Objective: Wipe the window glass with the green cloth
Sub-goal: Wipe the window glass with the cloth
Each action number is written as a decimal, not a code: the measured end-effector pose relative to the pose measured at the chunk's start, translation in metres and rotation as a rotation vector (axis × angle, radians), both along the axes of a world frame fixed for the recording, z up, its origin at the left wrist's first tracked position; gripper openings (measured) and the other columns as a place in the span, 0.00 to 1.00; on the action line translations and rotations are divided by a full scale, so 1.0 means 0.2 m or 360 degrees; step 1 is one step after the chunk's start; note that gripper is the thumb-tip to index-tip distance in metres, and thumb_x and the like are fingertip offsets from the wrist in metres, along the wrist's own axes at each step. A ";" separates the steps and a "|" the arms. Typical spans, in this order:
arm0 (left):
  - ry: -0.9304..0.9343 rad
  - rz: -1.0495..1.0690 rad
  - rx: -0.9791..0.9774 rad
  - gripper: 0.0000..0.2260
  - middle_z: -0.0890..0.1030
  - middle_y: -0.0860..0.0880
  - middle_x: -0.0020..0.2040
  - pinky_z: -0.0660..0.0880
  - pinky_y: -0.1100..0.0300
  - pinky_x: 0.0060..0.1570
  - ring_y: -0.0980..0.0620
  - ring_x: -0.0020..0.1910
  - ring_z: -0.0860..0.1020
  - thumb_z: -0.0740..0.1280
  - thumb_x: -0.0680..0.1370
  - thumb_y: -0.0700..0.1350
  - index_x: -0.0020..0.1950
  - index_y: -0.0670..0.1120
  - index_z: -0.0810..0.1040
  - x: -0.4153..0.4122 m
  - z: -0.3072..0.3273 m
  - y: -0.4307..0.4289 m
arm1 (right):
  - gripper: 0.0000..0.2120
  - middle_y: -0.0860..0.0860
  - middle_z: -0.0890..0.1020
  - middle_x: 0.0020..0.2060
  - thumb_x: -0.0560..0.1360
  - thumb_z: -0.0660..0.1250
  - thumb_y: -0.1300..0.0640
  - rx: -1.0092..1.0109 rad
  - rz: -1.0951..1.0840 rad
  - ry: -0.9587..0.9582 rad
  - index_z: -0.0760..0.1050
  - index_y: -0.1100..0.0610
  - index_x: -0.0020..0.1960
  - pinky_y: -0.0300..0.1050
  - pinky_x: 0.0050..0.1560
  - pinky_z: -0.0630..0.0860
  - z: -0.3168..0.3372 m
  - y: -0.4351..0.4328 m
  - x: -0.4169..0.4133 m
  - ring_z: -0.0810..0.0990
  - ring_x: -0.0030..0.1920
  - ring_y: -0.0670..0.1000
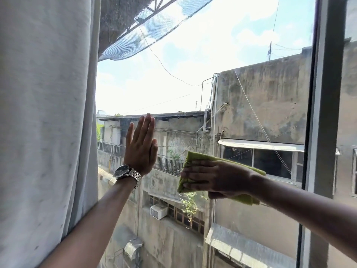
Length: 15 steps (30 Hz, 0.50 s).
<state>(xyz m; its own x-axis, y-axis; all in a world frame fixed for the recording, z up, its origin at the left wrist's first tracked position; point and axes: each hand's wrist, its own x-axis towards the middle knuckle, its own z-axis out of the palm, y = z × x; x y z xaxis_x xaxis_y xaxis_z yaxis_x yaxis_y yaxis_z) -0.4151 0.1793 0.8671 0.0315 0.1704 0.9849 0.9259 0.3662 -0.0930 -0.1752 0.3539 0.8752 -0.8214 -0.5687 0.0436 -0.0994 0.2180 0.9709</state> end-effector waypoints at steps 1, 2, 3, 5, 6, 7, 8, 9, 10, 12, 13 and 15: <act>0.0004 -0.0005 0.0004 0.28 0.58 0.42 0.83 0.55 0.37 0.80 0.46 0.83 0.55 0.47 0.83 0.49 0.81 0.39 0.57 0.00 0.00 0.00 | 0.35 0.54 0.67 0.78 0.77 0.67 0.43 0.0034 -0.0013 -0.0031 0.61 0.51 0.80 0.55 0.81 0.54 0.07 0.00 -0.01 0.66 0.78 0.55; 0.0011 -0.0010 0.0009 0.28 0.58 0.42 0.83 0.55 0.37 0.80 0.46 0.83 0.55 0.47 0.82 0.49 0.81 0.39 0.57 0.00 0.00 0.00 | 0.35 0.54 0.67 0.78 0.77 0.67 0.44 0.0038 -0.0019 -0.0011 0.61 0.51 0.80 0.56 0.81 0.55 0.14 -0.01 -0.01 0.66 0.78 0.55; 0.0017 -0.0013 0.0012 0.28 0.58 0.42 0.83 0.55 0.37 0.80 0.46 0.83 0.55 0.47 0.82 0.49 0.81 0.39 0.57 -0.01 0.00 0.00 | 0.33 0.54 0.69 0.77 0.77 0.68 0.45 0.0012 -0.0002 0.0055 0.63 0.51 0.79 0.57 0.81 0.57 0.22 -0.01 -0.02 0.68 0.77 0.55; 0.0021 -0.0017 0.0021 0.28 0.59 0.41 0.83 0.55 0.36 0.80 0.46 0.83 0.55 0.47 0.83 0.49 0.81 0.39 0.57 -0.01 0.00 0.00 | 0.30 0.56 0.73 0.75 0.78 0.68 0.47 -0.0126 0.0073 0.0245 0.67 0.53 0.78 0.59 0.79 0.62 0.39 -0.02 -0.04 0.72 0.75 0.57; 0.0017 -0.0019 0.0021 0.28 0.59 0.41 0.83 0.55 0.36 0.80 0.45 0.83 0.55 0.47 0.83 0.49 0.81 0.39 0.57 -0.01 0.00 0.00 | 0.29 0.57 0.73 0.74 0.79 0.67 0.48 -0.0222 0.0086 0.0329 0.67 0.53 0.77 0.60 0.79 0.63 0.48 -0.03 -0.04 0.72 0.74 0.58; 0.0013 -0.0023 0.0021 0.28 0.59 0.41 0.83 0.55 0.36 0.80 0.45 0.83 0.55 0.47 0.83 0.49 0.81 0.39 0.57 -0.01 0.00 0.00 | 0.28 0.59 0.72 0.75 0.80 0.63 0.49 -0.0310 0.0077 0.0413 0.66 0.54 0.78 0.61 0.79 0.64 0.56 -0.03 -0.04 0.71 0.75 0.60; 0.0012 -0.0028 0.0020 0.28 0.59 0.41 0.82 0.55 0.35 0.80 0.45 0.83 0.55 0.47 0.82 0.49 0.81 0.39 0.57 0.00 0.00 0.00 | 0.27 0.60 0.72 0.75 0.81 0.60 0.49 -0.0388 0.0068 0.0512 0.65 0.55 0.79 0.61 0.79 0.63 0.64 -0.04 -0.05 0.71 0.75 0.60; 0.0012 -0.0032 0.0019 0.28 0.59 0.41 0.82 0.56 0.35 0.79 0.45 0.83 0.56 0.47 0.82 0.49 0.81 0.39 0.57 0.00 0.00 0.00 | 0.26 0.60 0.72 0.75 0.82 0.57 0.49 -0.0479 0.0076 0.0627 0.65 0.55 0.79 0.61 0.79 0.63 0.69 -0.05 -0.06 0.70 0.75 0.61; 0.0015 -0.0039 0.0021 0.27 0.59 0.41 0.82 0.56 0.35 0.79 0.45 0.83 0.56 0.48 0.82 0.48 0.81 0.39 0.58 0.00 0.00 0.00 | 0.26 0.61 0.72 0.74 0.82 0.56 0.50 -0.0591 0.0096 0.0749 0.65 0.56 0.78 0.60 0.80 0.62 0.71 -0.07 -0.08 0.70 0.75 0.61; 0.0018 -0.0051 0.0031 0.27 0.59 0.41 0.82 0.55 0.35 0.80 0.45 0.83 0.56 0.48 0.82 0.48 0.81 0.39 0.58 0.00 0.00 0.00 | 0.27 0.61 0.71 0.75 0.80 0.58 0.52 -0.0855 0.0169 0.0983 0.66 0.57 0.78 0.59 0.81 0.60 0.69 -0.11 -0.14 0.68 0.77 0.60; 0.0019 -0.0059 0.0035 0.27 0.59 0.41 0.82 0.55 0.36 0.80 0.45 0.83 0.56 0.48 0.82 0.48 0.81 0.39 0.58 0.00 0.00 0.00 | 0.27 0.61 0.69 0.76 0.80 0.59 0.53 -0.1001 0.0201 0.1084 0.65 0.57 0.79 0.58 0.81 0.59 0.64 -0.15 -0.18 0.66 0.78 0.60; 0.0021 -0.0074 0.0041 0.27 0.59 0.41 0.83 0.54 0.37 0.81 0.46 0.83 0.55 0.48 0.83 0.48 0.81 0.39 0.57 -0.01 0.00 0.01 | 0.28 0.62 0.66 0.78 0.80 0.60 0.54 -0.1277 0.0275 0.1231 0.64 0.58 0.79 0.58 0.82 0.56 0.54 -0.22 -0.26 0.62 0.80 0.60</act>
